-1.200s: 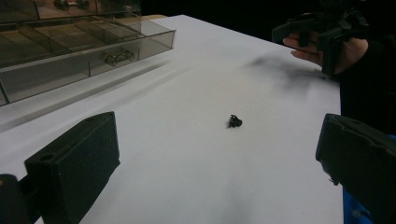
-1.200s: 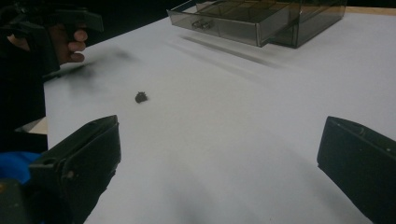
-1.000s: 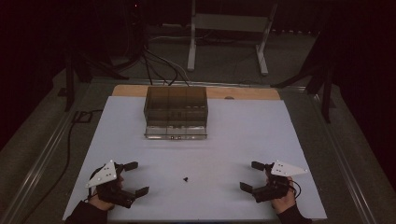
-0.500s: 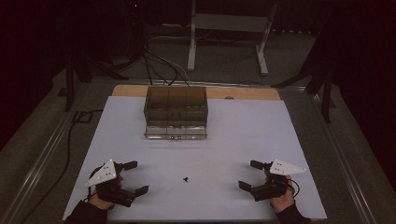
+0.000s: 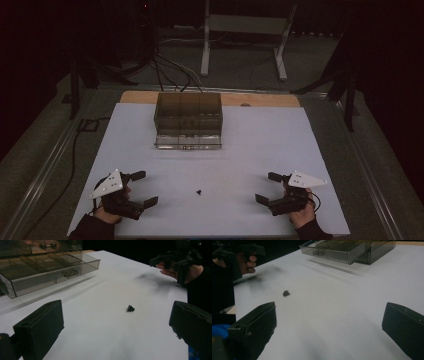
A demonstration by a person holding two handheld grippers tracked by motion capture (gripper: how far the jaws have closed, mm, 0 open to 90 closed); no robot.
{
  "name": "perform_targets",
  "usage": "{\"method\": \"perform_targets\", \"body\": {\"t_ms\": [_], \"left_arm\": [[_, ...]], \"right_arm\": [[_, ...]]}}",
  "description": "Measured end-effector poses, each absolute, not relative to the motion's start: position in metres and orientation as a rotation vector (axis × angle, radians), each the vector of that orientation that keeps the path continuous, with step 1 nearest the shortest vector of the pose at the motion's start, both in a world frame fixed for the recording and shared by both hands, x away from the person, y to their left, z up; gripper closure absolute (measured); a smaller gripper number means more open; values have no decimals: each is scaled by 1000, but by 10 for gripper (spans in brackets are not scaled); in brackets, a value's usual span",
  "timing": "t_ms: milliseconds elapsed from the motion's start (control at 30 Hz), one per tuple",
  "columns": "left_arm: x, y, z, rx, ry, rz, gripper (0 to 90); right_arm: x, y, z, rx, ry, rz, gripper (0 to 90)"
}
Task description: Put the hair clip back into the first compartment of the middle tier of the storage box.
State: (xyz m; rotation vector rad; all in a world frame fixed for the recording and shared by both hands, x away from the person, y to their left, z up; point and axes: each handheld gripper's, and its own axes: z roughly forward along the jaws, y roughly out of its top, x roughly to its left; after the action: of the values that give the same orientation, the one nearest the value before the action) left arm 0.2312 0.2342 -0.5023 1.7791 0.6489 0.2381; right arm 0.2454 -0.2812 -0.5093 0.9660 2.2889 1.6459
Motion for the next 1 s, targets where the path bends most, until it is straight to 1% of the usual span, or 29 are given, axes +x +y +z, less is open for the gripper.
{"method": "perform_targets", "body": {"t_ms": [533,1000], "left_arm": [[234,224,-490,1746,650,216,6],[239,210,-481,1754,626,212,6]], "right_arm": [[245,-282,-508,970,2283,1658,0],[245,-282,-508,970,2284,1651,0]]}}
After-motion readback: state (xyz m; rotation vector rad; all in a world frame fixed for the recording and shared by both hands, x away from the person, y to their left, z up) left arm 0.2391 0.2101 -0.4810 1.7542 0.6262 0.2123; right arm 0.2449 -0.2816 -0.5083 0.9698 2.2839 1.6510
